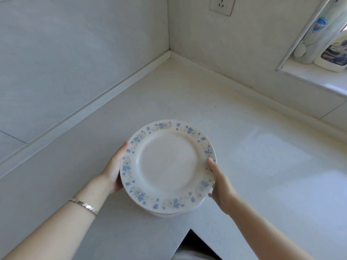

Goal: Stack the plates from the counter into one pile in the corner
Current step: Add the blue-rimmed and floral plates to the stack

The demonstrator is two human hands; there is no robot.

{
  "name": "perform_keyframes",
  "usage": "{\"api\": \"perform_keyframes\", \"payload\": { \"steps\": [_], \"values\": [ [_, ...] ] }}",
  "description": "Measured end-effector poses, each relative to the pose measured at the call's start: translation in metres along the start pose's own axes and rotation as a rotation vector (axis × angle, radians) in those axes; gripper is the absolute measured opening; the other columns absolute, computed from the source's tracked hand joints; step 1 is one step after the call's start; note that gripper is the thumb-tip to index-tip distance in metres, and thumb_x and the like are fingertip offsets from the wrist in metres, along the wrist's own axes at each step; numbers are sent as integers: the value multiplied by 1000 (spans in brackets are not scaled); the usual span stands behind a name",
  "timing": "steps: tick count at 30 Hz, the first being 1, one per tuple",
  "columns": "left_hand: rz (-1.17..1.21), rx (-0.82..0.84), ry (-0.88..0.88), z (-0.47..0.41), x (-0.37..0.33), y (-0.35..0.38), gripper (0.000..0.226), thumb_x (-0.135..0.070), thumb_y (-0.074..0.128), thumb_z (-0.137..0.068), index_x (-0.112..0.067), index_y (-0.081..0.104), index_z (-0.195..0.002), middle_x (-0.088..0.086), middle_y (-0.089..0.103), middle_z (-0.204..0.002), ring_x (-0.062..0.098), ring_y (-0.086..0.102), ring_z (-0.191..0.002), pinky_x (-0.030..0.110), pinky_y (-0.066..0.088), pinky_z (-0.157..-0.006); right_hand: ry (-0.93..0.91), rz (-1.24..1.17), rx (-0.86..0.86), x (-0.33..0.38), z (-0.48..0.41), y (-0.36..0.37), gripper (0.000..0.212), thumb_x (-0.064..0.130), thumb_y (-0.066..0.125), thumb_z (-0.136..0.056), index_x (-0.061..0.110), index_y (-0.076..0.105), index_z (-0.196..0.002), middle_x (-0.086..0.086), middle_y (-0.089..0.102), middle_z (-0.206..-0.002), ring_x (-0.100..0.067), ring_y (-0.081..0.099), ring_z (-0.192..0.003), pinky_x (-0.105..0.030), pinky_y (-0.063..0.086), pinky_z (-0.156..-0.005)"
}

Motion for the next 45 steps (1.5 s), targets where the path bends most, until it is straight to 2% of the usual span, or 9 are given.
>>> {"api": "perform_keyframes", "payload": {
  "steps": [3, 7, 14, 18, 22, 27, 32, 40, 45],
  "values": [
    [-4, -2, -8, -1, 2, 0, 51, -61, 33, -88, -26, 68, -99, 1, 78, -84, 25, 64, -95, 38, 48, -81, 60, -49, 37, -20, -4, 1, 94, 77, 60, -50, 35, 47, -132, 2, 59, -130, -21, 55, -120, -52, 43, -101],
    [-1, 1, 4, -1, 2, 2, 51, -61, 32, -89, -26, 67, -102, 2, 76, -89, 24, 64, -93, 37, 49, -78, 35, -97, 25, -13, -11, 4, 71, 63, 50, -65, 28, 54, -126, -3, 68, -116, -25, 62, -109, -48, 50, -92],
    [-274, -110, -18, 9, -13, -11, 42, -58, 41, -85, -25, 68, -89, 5, 74, -89, 26, 66, -89, 35, 48, -78, 99, 131, 19, -6, -4, -10, 91, 70, 59, -52, 28, 44, -132, -11, 50, -134, -33, 49, -123, -58, 37, -104],
    [-739, -493, 453, 28, -76, 6, 34, -20, 45, -90, -11, 55, -121, 12, 54, -127, 27, 49, -121, 32, 37, -96, 18, 316, -139, 21, 3, -42, 63, 61, 56, -78, 17, 53, -123, -8, 60, -121, -25, 56, -115, -44, 44, -100],
    [-958, -332, 1028, 60, -106, 117, 29, -13, 44, -83, -2, 65, -100, 15, 60, -110, 29, 52, -110, 15, 29, -88, 40, 314, -332, 37, 16, -99, 22, 27, 53, -91, 9, 62, -99, -5, 67, -83, -21, 65, -78, -33, 52, -81],
    [-897, 221, 598, 36, -59, 260, 23, -4, 43, -86, -20, 54, -74, -3, 61, -66, 14, 58, -61, 22, 43, -62, 84, 423, -503, 44, 60, -173, 12, 17, 54, -87, 11, 61, -79, -2, 47, -60, -15, 43, -51, -21, 34, -50],
    [-1101, 531, 352, 37, 20, 379, 23, -5, 35, -89, -16, 51, -77, -2, 58, -67, 11, 55, -58, 20, 38, -53, 98, 517, -584, 37, 115, -255, 11, 16, 50, -88, 9, 58, -90, -1, 56, -63, -14, 50, -50, -20, 34, -47],
    [-1216, 692, 285, 78, 135, 539, 21, -6, 36, -89, -15, 54, -81, -2, 60, -69, 10, 56, -60, 22, 39, -55, 177, 311, -770, -11, 233, -426, 19, 19, 48, -92, 6, 57, -104, -2, 59, -70, -12, 57, -58, -19, 42, -54],
    [-1186, 675, 217, 93, 196, 617, 22, -5, 35, -89, -12, 56, -87, -1, 61, -70, 11, 58, -62, 22, 41, -57, 92, -226, -1038, -54, 291, -552, 39, 16, 48, -93, -3, 49, -127, -19, 62, -97, -31, 64, -87, -28, 50, -70]
  ]
}}
Point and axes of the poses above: each hand's wrist, its own z-axis away from the middle knuckle, its own y-axis out of the palm, x = y × z, the point moved 8 cm from there along -z, towards the middle knuckle
